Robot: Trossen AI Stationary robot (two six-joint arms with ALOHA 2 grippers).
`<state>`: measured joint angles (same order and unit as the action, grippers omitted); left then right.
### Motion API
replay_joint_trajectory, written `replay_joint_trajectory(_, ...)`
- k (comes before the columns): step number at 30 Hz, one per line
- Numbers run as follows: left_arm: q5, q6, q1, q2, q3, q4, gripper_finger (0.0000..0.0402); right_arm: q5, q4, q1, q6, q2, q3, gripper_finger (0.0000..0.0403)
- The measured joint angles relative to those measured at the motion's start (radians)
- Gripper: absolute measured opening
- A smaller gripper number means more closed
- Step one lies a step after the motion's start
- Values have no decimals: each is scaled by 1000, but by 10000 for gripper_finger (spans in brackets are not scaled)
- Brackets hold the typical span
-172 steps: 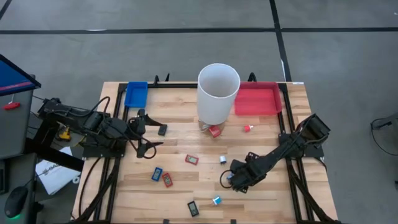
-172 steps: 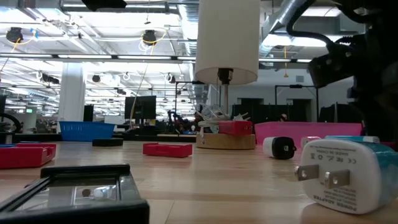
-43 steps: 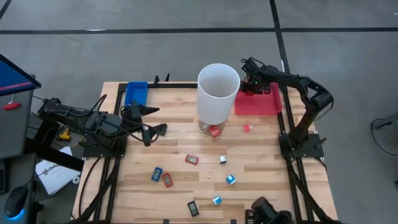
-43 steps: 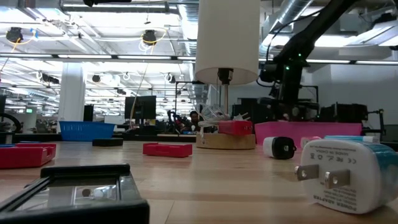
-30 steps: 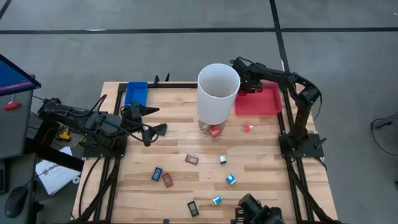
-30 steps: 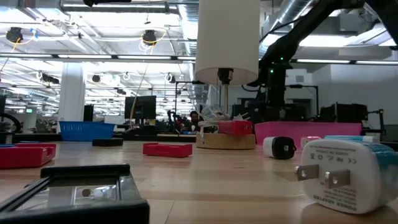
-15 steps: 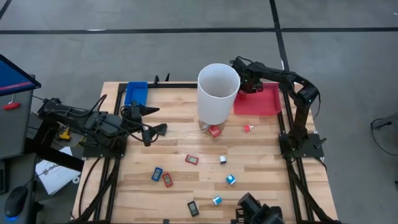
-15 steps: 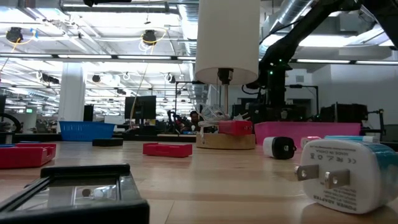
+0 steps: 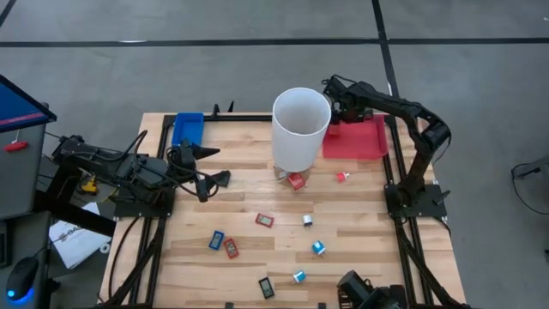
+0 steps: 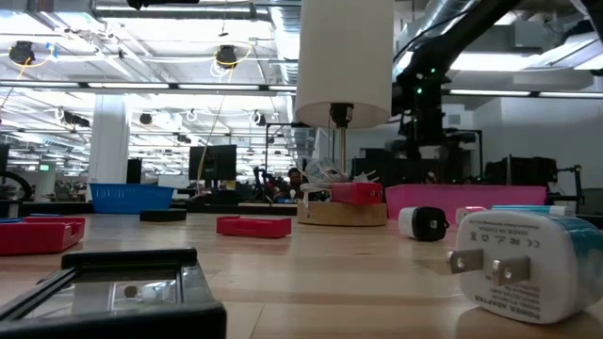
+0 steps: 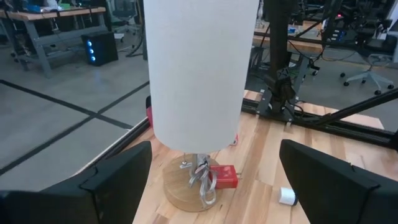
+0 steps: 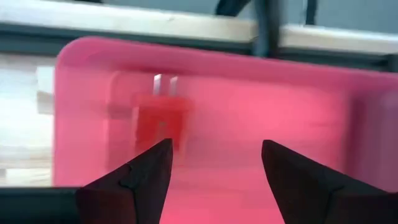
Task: Pick & Place Office items
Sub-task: Put the red charger adapter into the pink bin
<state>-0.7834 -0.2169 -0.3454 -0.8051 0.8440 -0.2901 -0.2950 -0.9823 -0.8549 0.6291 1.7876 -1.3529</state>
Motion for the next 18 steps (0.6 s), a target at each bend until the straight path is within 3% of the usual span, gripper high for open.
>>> replay_joint_trajectory(5,1,3,0,0,0,0,351,-43,-110,-39,19,-43,0,234)
replay_joint_trajectory(8,1,3,0,0,0,-1,351,-54,-146,-60,22,-47,0,210)
replay_joint_trajectory(11,1,3,0,0,0,-1,351,-51,-155,-78,18,-48,0,159)
replay_joint_trajectory(16,0,3,0,0,0,-1,351,-49,-123,-91,-8,-48,0,31)
replay_joint_trajectory(18,0,3,0,0,0,-1,351,-49,-123,-102,-16,-48,0,11)
